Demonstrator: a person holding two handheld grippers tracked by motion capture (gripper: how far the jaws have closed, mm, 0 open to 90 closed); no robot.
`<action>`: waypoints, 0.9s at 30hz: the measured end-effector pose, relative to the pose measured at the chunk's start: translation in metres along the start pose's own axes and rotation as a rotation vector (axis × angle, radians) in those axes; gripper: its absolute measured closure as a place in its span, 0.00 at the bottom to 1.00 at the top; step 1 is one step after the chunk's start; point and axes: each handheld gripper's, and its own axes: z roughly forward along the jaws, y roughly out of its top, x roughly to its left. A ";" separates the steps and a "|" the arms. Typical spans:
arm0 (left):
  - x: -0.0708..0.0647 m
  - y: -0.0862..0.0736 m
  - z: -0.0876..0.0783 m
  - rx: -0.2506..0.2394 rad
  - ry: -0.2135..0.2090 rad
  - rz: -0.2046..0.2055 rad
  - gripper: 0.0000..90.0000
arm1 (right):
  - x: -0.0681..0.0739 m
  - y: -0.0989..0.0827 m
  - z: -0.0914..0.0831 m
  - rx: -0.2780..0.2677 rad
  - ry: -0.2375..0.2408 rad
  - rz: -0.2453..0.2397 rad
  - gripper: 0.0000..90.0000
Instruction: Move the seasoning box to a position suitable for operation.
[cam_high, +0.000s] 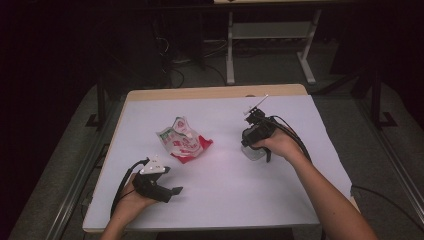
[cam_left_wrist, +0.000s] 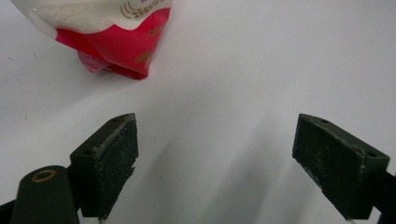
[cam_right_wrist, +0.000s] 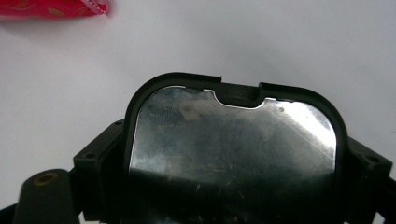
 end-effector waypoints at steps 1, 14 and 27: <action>0.000 0.000 0.000 0.001 0.001 0.001 0.15 | 0.000 0.000 0.000 0.000 -0.001 -0.004 0.16; -0.001 0.000 0.001 0.003 -0.005 0.004 0.16 | -0.001 -0.003 -0.005 0.019 0.026 -0.032 0.17; -0.003 0.001 0.001 -0.011 -0.018 0.017 0.17 | 0.014 -0.015 -0.024 0.010 0.067 -0.132 0.17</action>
